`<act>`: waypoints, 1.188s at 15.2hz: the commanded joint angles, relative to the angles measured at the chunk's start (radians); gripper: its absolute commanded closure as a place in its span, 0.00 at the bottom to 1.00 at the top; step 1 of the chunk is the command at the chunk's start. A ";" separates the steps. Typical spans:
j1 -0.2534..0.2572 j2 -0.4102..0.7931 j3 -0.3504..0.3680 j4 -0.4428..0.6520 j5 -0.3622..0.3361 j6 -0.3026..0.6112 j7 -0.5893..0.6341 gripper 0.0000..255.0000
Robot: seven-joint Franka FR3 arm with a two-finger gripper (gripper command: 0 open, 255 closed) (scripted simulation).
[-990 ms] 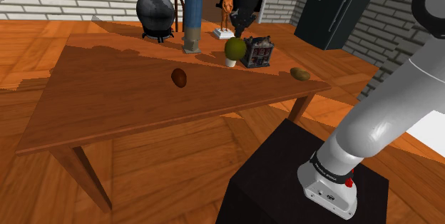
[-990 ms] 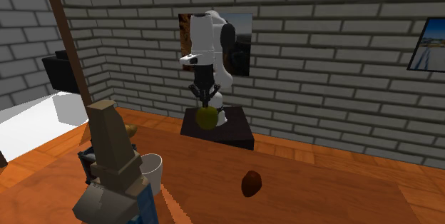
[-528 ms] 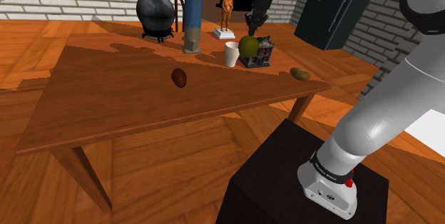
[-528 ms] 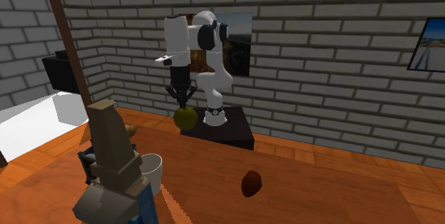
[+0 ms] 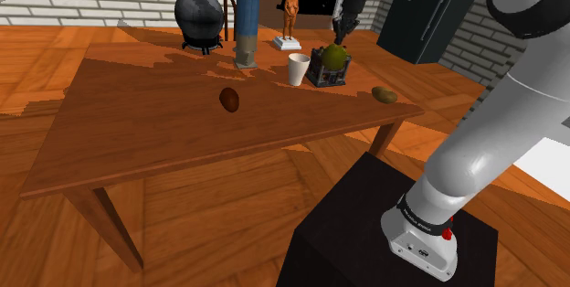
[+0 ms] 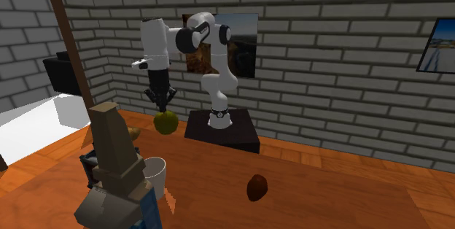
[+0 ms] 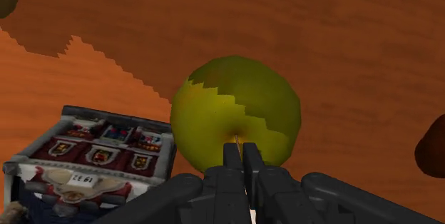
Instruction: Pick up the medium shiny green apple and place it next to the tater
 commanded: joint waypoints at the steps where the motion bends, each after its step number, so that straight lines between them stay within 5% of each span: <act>1: -0.024 0.039 -0.026 0.043 0.013 -0.008 -0.054 1.00; 10: -0.146 0.235 -0.111 0.270 0.090 -0.063 -0.266 1.00; 18: -0.304 0.493 -0.145 0.617 0.185 -0.181 -0.420 1.00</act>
